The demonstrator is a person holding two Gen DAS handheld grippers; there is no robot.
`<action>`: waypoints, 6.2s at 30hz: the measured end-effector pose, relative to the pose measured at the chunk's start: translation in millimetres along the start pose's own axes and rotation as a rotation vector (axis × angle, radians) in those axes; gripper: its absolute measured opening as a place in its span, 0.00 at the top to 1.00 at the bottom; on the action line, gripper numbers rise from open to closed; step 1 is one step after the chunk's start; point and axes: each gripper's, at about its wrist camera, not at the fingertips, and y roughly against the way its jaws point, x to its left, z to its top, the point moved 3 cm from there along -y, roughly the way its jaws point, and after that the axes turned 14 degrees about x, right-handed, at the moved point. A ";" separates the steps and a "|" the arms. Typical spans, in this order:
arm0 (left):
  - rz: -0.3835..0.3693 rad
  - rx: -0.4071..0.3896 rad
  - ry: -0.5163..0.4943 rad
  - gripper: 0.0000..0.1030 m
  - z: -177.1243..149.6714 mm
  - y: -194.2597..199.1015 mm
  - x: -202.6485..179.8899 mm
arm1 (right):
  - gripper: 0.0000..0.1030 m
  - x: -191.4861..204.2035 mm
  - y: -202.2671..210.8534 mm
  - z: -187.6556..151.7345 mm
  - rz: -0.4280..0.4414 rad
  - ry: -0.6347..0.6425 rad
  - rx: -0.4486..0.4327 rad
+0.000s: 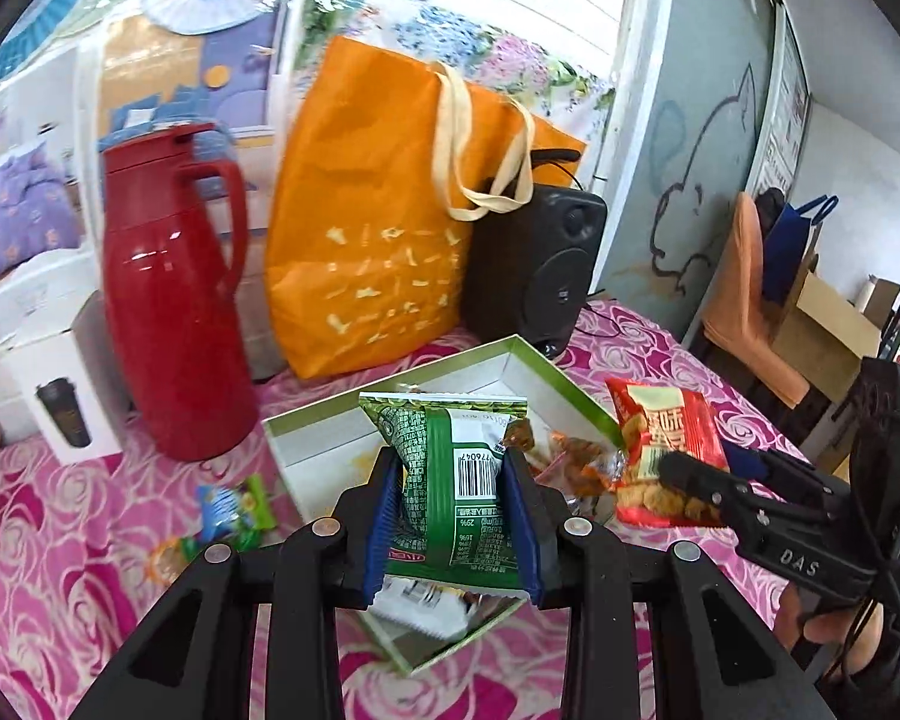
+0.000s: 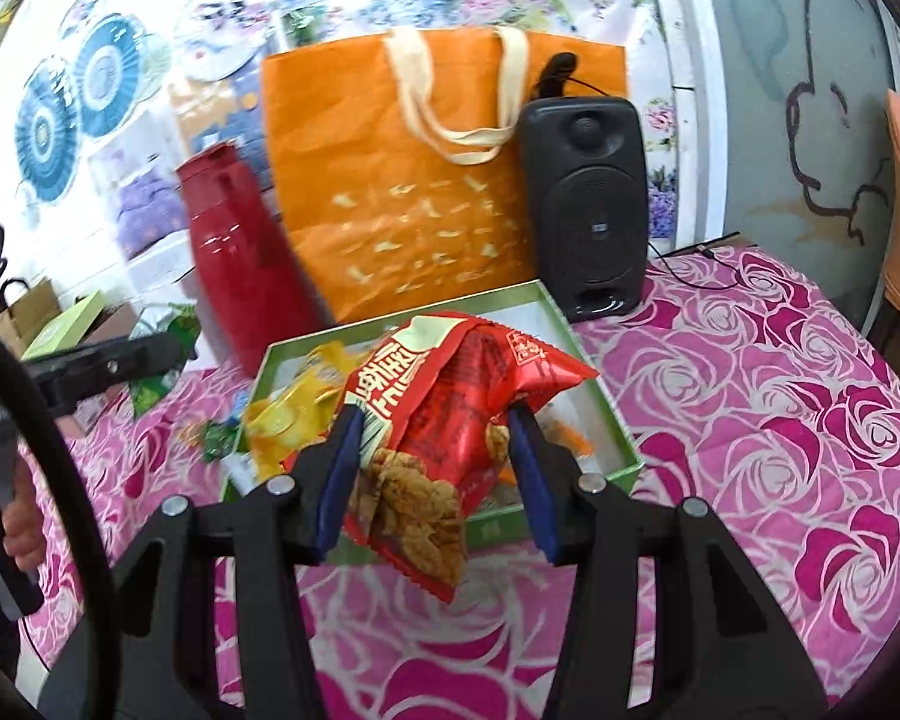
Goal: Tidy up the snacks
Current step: 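Carry the red chip bag and green packet into the box while both grippers open, then withdraw both grippers from the box toward the remaining small packets, then grasp the green wrapped candy with the right gripper while the left grasps the blue packet, then carry the green candy and blue packet into the box while both grippers open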
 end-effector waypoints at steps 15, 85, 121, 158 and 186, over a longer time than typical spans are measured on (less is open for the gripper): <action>0.071 0.025 0.055 0.03 24.0 -61.2 -7.7 | 0.04 -14.1 -73.1 21.3 -0.119 0.149 0.074; 0.120 -0.014 0.467 0.19 -101.1 28.0 253.3 | 0.25 268.1 -215.8 -2.5 0.223 0.480 0.464; -0.021 0.140 0.306 0.28 -77.2 -50.8 209.5 | 0.67 216.8 -186.4 -53.3 0.162 0.224 0.444; -0.009 0.255 0.126 0.81 -95.3 -67.6 118.9 | 0.69 130.5 -67.8 -115.1 0.239 0.142 0.335; -0.083 0.061 0.013 0.79 14.6 -43.5 20.6 | 0.66 -4.0 -54.6 9.8 0.043 -0.036 -0.014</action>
